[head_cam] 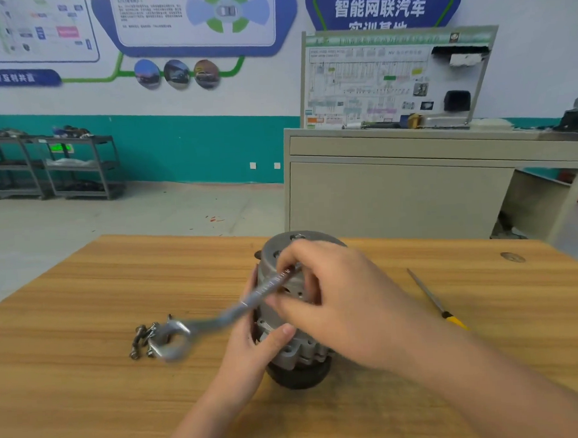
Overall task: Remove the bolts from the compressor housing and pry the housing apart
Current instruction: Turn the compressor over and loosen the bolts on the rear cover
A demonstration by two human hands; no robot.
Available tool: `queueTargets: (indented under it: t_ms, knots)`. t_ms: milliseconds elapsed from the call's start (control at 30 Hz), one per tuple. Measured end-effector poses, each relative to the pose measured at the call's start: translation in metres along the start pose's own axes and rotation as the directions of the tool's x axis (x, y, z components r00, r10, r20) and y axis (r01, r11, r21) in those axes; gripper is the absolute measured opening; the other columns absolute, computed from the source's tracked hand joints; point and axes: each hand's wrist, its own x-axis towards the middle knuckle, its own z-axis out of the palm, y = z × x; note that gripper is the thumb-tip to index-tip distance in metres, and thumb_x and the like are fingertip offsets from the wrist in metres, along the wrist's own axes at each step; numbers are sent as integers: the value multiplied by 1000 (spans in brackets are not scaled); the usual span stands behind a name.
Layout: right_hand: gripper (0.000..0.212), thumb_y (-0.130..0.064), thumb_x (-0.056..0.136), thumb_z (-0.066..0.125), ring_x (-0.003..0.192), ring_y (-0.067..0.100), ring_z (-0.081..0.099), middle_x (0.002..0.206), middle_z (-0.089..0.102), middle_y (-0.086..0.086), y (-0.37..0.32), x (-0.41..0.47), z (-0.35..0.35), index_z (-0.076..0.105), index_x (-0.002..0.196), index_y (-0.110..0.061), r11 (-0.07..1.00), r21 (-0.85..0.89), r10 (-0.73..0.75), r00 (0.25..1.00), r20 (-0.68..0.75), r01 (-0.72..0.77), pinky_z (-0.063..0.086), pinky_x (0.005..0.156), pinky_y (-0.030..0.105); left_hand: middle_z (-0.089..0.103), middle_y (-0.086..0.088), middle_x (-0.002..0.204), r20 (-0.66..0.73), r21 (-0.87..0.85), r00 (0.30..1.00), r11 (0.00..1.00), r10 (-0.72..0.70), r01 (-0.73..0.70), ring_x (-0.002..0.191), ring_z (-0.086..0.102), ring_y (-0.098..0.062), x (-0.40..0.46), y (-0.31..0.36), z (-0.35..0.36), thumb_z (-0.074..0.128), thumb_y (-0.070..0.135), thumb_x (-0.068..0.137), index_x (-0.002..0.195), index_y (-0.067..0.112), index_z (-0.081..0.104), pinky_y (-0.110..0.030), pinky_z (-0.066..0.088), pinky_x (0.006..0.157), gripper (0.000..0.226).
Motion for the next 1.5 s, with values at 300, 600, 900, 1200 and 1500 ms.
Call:
queueTargets:
  t_ms: [300,600,900,1200,1500]
  knots:
    - [38,-52,86,59,52,16,53,59,55,5,59,-47,-4,75,87,-18,429,899,364,928,-81,-89,36,41,21,47,40,136,5,-32,1000,999,-9,9,127,45,14,-2,3,3,80,69,60,144,50,26,-4,42,90,102]
    - [24,-27,84,71,30,2,35,41,43,-6,104,55,-24,60,76,-8,252,727,651,668,361,-639,21,26,12,48,29,142,7,-25,1000,1000,-19,19,130,49,1,1,-1,1,84,66,59,139,64,34,-14,48,93,94]
    - [32,-36,89,66,53,13,56,60,64,0,23,108,-1,74,90,-5,959,-59,283,928,241,-277,45,53,23,45,29,145,24,-2,1000,1000,-19,19,134,46,0,2,-1,-1,83,67,58,145,53,28,-29,46,104,104]
    - [18,-43,81,63,67,1,47,65,49,-14,28,-10,0,62,71,-29,982,68,-166,975,-147,177,36,60,17,50,27,142,5,19,1000,1000,-17,17,131,49,3,4,-6,-5,83,68,59,147,46,31,-11,45,94,105]
    - [21,-27,72,64,46,15,48,54,53,7,91,-23,-22,78,83,-15,194,930,446,872,199,-311,35,39,22,52,35,135,24,-24,1000,1000,-15,16,124,52,7,3,-5,-5,80,48,64,147,44,27,-9,47,88,99]
